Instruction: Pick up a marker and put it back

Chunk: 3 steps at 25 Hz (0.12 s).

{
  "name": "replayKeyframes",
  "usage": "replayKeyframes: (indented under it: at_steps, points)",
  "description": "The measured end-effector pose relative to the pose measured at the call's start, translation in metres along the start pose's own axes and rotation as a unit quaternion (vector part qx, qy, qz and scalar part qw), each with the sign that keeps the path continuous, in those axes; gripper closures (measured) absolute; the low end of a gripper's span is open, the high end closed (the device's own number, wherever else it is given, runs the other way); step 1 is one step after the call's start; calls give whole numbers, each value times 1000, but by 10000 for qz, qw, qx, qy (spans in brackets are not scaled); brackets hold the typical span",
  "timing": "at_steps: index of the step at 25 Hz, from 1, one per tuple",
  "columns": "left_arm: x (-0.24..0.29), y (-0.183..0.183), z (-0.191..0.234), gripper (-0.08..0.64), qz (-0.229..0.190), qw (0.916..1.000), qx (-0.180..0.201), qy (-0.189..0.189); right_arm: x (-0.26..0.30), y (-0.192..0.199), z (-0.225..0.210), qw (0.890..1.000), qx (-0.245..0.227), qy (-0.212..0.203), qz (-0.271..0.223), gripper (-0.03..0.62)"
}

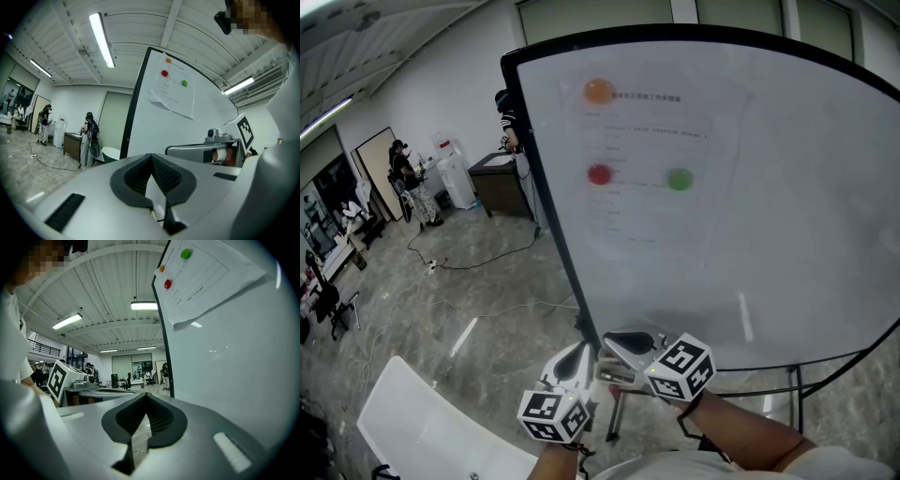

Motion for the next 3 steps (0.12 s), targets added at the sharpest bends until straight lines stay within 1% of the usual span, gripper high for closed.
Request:
replayKeyframes:
  at_steps: [3]
  points:
    - [-1,0,-1,558,4,10000,-9,5,-1,-1,2,10000,-20,-8,5,591]
Point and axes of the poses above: the fingertips, and each gripper's own axes: x forward along the fingers, z to its left, y out of its underside, the point moved 1 cm from there along -x, backward along the fingers, and after that the axes turned 7 degrees about -z, right-handed, at the moved point
